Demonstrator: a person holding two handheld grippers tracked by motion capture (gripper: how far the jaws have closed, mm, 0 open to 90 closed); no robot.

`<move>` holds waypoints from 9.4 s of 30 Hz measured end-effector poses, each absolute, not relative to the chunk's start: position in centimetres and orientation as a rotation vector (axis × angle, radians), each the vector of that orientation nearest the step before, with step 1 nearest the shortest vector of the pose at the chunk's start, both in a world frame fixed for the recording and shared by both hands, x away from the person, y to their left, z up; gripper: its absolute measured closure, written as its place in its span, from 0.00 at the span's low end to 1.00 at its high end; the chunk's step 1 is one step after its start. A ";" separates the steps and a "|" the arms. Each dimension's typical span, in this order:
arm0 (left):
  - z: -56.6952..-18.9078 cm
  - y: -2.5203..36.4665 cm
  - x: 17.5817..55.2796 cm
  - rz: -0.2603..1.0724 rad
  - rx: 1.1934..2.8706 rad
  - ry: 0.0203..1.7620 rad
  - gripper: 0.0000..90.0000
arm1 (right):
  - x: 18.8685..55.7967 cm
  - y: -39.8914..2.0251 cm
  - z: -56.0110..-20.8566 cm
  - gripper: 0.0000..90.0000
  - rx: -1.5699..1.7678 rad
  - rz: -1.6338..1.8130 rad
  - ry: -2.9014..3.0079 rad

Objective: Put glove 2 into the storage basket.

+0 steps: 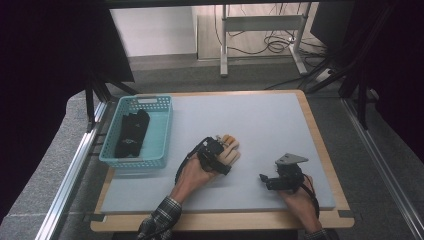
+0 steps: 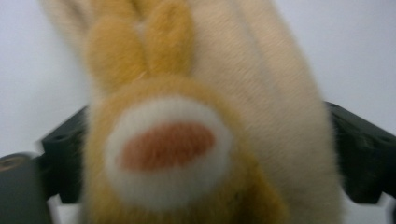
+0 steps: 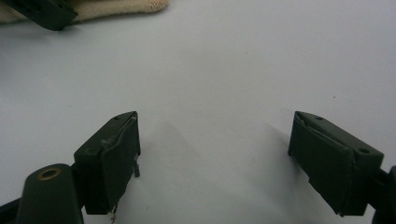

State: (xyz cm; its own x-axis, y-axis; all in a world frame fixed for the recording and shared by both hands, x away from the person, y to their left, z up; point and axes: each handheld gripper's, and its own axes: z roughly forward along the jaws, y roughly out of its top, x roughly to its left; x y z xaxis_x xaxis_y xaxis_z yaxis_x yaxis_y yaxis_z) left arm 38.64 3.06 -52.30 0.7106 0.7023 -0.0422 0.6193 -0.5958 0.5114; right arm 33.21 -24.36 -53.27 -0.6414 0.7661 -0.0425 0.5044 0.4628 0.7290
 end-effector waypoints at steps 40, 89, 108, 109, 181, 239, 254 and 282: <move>-43.9 11.3 41.1 0.301 2.230 1.220 0.60 | 33.2 -24.4 -53.3 0.18 1.072 0.991 2.352; -48.4 24.1 48.4 0.370 2.147 1.754 0.55 | 33.2 -24.4 -53.3 0.18 1.073 0.994 2.350; -47.4 25.8 48.3 0.260 2.065 1.722 0.11 | 33.2 -24.4 -53.3 0.18 1.073 0.993 2.350; -47.4 25.8 48.3 0.260 2.065 1.722 0.11 | 33.2 -24.4 -53.3 0.18 1.073 0.993 2.350; -48.8 26.2 47.9 0.326 2.070 1.670 0.99 | 33.2 -24.4 -53.3 0.18 1.071 0.993 2.350; -46.1 29.0 42.2 0.506 2.034 1.577 0.64 | 33.2 -24.3 -53.3 0.18 1.071 0.991 2.350; -46.1 28.8 40.8 0.521 2.040 1.531 0.51 | 33.2 -24.3 -53.3 0.18 1.071 0.991 2.350; -45.4 27.4 37.9 0.511 2.050 1.412 0.23 | 33.2 -24.3 -53.3 0.18 1.070 0.990 2.350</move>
